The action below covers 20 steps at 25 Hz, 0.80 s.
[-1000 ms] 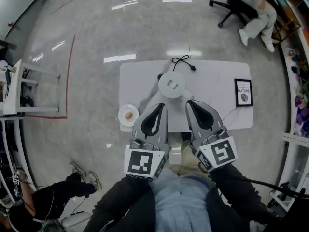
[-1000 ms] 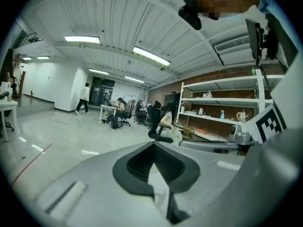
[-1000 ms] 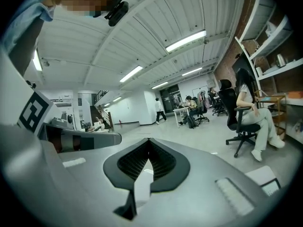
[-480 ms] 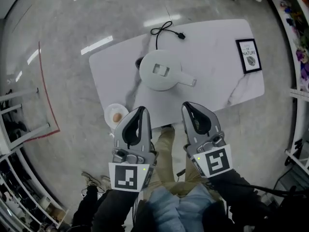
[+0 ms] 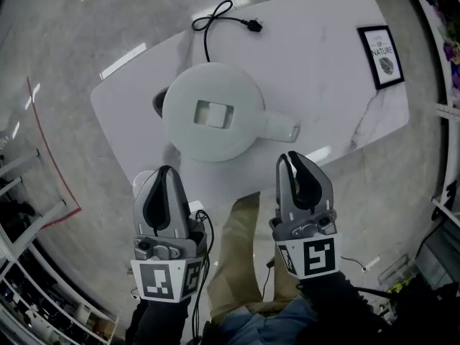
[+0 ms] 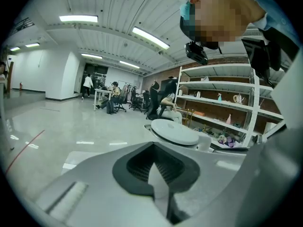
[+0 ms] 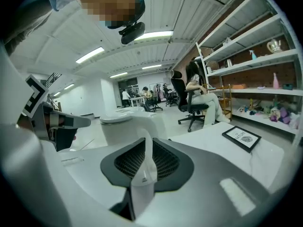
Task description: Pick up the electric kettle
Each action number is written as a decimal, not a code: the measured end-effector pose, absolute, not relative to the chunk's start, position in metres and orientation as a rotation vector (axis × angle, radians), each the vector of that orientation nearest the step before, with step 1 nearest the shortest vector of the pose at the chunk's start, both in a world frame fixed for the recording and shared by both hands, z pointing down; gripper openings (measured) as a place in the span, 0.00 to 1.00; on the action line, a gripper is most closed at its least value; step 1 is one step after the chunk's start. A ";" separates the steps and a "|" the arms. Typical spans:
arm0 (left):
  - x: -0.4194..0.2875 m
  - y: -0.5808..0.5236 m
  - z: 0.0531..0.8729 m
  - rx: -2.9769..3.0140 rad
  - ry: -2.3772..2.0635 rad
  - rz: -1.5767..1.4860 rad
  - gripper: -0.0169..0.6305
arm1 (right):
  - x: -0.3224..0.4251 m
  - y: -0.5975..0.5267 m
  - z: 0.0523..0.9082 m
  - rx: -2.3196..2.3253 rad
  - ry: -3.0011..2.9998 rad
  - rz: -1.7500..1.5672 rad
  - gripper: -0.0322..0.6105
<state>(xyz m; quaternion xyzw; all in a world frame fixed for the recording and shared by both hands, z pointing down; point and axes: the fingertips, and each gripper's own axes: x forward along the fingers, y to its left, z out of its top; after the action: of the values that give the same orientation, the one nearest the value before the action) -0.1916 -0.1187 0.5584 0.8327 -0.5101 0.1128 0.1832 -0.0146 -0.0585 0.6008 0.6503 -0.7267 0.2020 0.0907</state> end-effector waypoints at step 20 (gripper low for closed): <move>-0.209 -0.145 0.596 2.302 -1.535 0.367 0.12 | 0.004 -0.077 0.632 2.047 -2.039 0.550 0.53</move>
<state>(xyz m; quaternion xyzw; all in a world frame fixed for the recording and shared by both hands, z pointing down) -0.2091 -0.1447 0.5964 0.8121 -0.5415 0.1296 0.1746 0.0041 -0.0772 0.6318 0.6924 -0.6899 0.1861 0.1001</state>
